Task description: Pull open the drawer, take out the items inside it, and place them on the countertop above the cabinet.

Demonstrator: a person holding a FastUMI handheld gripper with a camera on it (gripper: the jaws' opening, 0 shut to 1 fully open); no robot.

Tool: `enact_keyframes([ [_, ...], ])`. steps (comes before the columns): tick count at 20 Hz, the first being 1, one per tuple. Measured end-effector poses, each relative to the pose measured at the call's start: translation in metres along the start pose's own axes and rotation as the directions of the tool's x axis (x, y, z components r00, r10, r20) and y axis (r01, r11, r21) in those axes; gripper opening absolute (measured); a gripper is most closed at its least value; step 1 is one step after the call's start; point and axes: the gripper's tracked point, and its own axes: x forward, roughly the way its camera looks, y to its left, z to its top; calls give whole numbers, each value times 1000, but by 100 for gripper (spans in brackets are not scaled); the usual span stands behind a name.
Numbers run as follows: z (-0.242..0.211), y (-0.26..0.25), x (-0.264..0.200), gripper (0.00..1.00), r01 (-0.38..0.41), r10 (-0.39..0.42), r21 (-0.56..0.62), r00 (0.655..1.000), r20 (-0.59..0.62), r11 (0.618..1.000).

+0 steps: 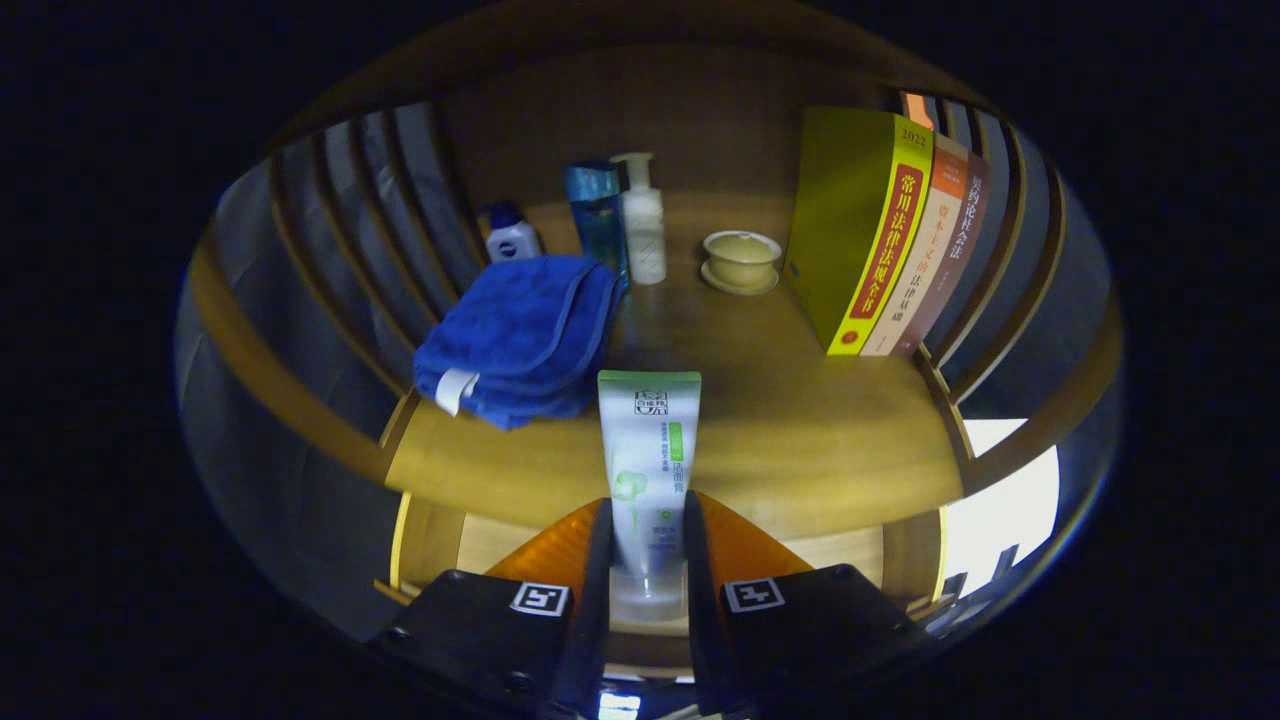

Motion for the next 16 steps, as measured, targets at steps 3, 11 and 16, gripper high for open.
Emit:
enact_keyframes([
  [3, 22, -14, 34, 43, 45, -47, 30, 998, 49, 999],
  [11, 19, -35, 79, 43, 85, -90, 124, 995, 34, 989],
  [16, 18, -38, 86, 46, 75, -79, 129, 997, 23, 989],
])
